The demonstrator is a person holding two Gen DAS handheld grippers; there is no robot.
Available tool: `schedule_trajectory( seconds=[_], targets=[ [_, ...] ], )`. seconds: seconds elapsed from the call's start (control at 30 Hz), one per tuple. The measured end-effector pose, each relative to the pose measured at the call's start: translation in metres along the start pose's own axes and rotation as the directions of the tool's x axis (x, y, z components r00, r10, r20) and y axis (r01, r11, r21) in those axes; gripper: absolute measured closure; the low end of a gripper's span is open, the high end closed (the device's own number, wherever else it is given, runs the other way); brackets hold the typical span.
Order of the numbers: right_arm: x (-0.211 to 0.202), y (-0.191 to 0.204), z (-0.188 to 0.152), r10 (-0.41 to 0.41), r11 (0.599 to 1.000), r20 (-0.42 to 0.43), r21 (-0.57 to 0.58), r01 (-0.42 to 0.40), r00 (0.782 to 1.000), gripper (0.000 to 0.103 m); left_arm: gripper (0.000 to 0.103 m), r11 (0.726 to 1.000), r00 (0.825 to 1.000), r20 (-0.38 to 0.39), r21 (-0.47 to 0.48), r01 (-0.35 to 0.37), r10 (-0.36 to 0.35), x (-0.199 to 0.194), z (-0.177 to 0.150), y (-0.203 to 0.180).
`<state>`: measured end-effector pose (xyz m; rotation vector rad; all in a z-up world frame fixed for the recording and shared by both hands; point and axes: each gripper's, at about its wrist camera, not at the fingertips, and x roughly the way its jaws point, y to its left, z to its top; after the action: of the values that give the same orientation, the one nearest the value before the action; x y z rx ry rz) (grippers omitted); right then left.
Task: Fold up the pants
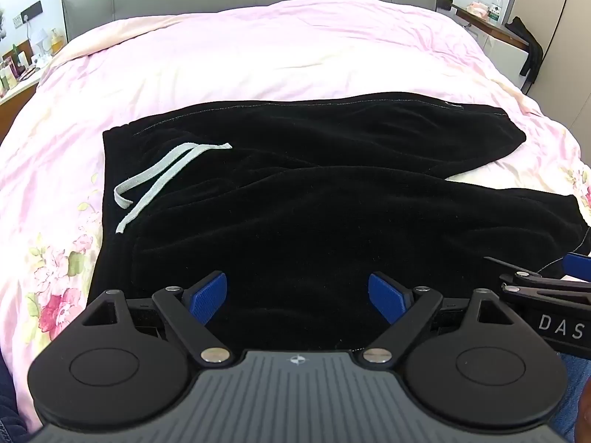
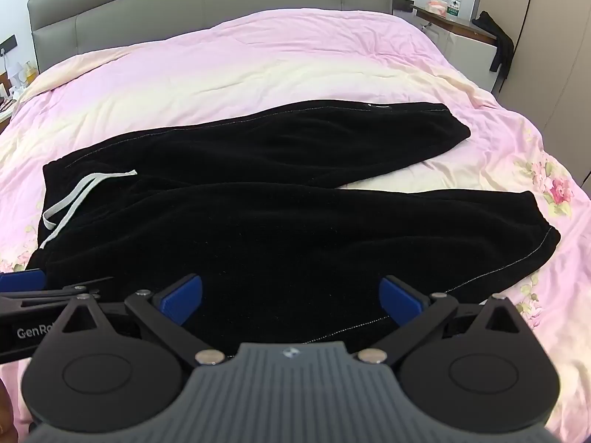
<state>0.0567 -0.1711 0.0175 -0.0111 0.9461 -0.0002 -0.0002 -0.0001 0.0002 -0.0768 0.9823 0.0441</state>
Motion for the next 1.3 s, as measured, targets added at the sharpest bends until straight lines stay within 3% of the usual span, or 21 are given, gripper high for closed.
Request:
schedule_trajectory(
  seconds=[1.3],
  targets=[
    [0.002, 0.005, 0.001, -0.004, 1.0, -0.005, -0.001, 0.004, 1.0, 0.005, 0.002, 1.0, 1.0, -0.026, -0.006, -0.004, 0.004, 0.008, -0.01, 0.002]
  ],
)
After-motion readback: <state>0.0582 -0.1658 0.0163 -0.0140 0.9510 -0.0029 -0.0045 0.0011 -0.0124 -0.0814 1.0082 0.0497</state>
